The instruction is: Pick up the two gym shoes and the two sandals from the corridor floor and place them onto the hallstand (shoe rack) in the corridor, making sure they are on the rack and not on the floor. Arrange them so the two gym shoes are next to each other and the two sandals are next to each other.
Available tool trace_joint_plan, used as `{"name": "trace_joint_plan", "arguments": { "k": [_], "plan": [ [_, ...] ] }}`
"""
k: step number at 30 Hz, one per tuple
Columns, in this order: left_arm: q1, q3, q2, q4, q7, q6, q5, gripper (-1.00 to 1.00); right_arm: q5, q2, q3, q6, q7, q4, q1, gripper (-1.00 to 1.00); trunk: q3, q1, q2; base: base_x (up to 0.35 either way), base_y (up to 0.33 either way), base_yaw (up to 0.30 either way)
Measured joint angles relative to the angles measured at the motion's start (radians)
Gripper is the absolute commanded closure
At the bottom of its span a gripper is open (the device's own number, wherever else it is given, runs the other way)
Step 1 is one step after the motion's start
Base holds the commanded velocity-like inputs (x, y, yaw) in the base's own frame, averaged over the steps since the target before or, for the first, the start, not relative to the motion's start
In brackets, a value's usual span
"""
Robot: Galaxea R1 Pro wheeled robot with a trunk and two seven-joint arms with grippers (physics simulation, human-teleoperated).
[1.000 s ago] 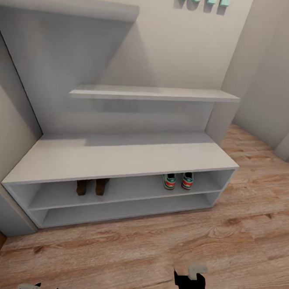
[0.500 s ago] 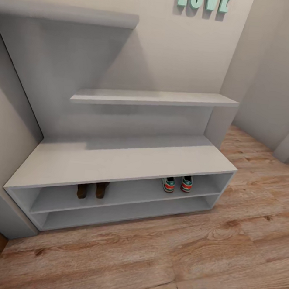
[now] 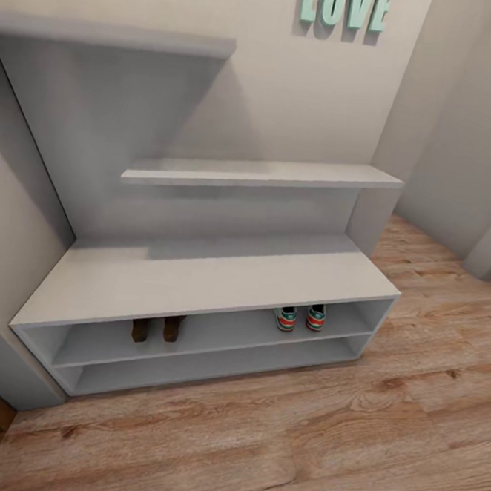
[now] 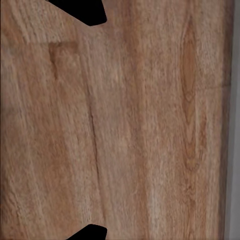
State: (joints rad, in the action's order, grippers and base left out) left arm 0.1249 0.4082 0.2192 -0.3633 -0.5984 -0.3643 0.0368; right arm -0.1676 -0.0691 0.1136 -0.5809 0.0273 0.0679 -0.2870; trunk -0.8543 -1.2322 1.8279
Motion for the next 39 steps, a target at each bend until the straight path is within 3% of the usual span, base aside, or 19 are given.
{"name": "trace_joint_plan", "arguments": {
  "k": [5,13,39],
  "plan": [
    [0.0,-0.001,-0.004,0.018,0.015,-0.003,-0.002,-1.0,0.0,-0.018,0.0,0.0,0.0,-0.002,0.03,-1.0,0.016,0.019,-0.035,0.0,0.0,0.0],
    [0.0,0.001,-0.005,0.029,0.022,-0.004,0.0,-1.0,0.0,-0.026,0.0,-0.001,0.0,-0.006,0.077,-1.0,0.041,0.05,-0.091,0.0,0.0,0.0],
    [0.0,0.0,-0.006,0.048,0.022,-0.005,-0.001,-1.0,0.001,-0.012,-0.002,0.003,0.0,-0.032,0.097,-1.0,0.122,0.15,-0.273,0.0,0.0,0.0]
  ]
}}
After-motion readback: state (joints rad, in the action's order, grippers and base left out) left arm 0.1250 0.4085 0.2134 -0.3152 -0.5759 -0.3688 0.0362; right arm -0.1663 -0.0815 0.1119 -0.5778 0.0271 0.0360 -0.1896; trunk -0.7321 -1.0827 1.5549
